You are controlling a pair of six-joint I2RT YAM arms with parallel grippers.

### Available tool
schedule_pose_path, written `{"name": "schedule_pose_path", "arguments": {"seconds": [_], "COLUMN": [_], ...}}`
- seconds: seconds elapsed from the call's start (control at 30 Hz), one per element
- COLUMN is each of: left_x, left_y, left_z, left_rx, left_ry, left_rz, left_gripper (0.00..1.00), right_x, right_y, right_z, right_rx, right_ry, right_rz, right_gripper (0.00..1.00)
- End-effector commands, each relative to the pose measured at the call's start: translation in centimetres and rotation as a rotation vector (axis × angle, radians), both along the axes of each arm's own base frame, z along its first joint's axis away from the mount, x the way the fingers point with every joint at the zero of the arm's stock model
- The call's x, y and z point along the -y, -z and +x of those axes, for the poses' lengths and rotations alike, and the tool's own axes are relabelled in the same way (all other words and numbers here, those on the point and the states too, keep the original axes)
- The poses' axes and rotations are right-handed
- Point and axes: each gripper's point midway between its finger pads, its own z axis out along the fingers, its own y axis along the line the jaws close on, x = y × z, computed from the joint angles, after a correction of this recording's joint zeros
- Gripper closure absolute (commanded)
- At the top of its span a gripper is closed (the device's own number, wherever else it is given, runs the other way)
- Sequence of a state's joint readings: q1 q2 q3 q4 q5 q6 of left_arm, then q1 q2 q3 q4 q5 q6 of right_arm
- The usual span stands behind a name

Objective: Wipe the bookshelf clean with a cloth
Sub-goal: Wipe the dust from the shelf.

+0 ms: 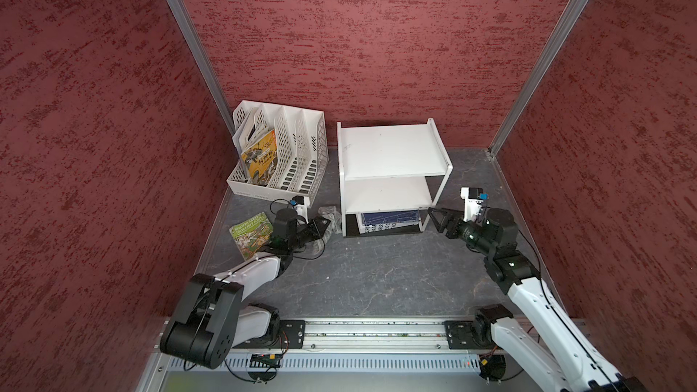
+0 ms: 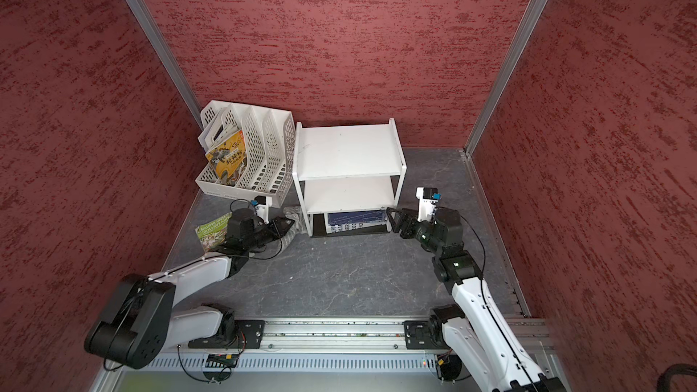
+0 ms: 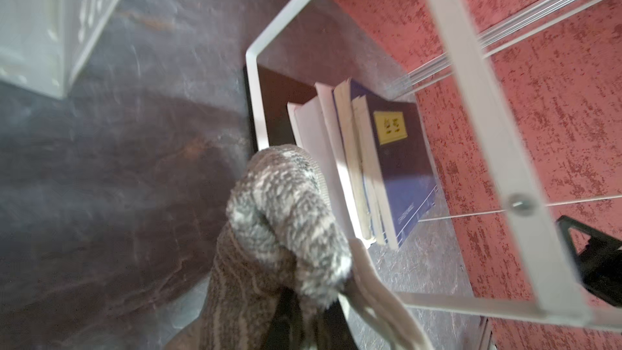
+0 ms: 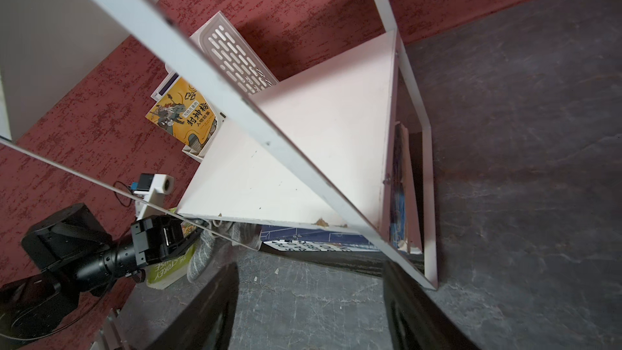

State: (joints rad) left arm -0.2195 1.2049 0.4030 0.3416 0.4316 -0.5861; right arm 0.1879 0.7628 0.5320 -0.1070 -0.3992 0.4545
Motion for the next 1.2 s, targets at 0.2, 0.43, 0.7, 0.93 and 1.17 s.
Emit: {"name": "schedule_pose_path", "arguments": {"seconds": [0.2, 0.43, 0.7, 0.93, 1.17], "left_x": [-2.4, -2.6, -1.7, 0.4, 2.2], "left_y": [-6.6, -8.7, -9.0, -8.7, -8.1], "left_z": [2.6, 6.2, 10.8, 14.2, 16.7], "left_rx": [0.106, 0.145, 0.185, 0.183, 0.176], "left_ry": [-0.073, -0.121, -0.143, -0.092, -0.034], "left_rz": [0.067, 0.072, 0.082, 0.063, 0.037], "left_gripper": [1.0, 1.0, 1.0, 1.0, 1.0], "right_x": [0.8, 0.4, 0.0, 0.1, 0.7], "right_y": [-0.4, -0.6, -0.5, -0.9, -0.5], "right_z": [-0.1, -0.9, -1.5, -2.2, -2.8], "right_rx": [-0.016, -0.004, -0.009, 0.01, 0.015], "right_ry": [0.053, 0.034, 0.004, 0.002, 0.031], "right_rz": [0.01, 0.069, 0.084, 0.085, 0.073], "right_gripper": [0.08, 0.02, 0.02, 0.02, 0.02]}}
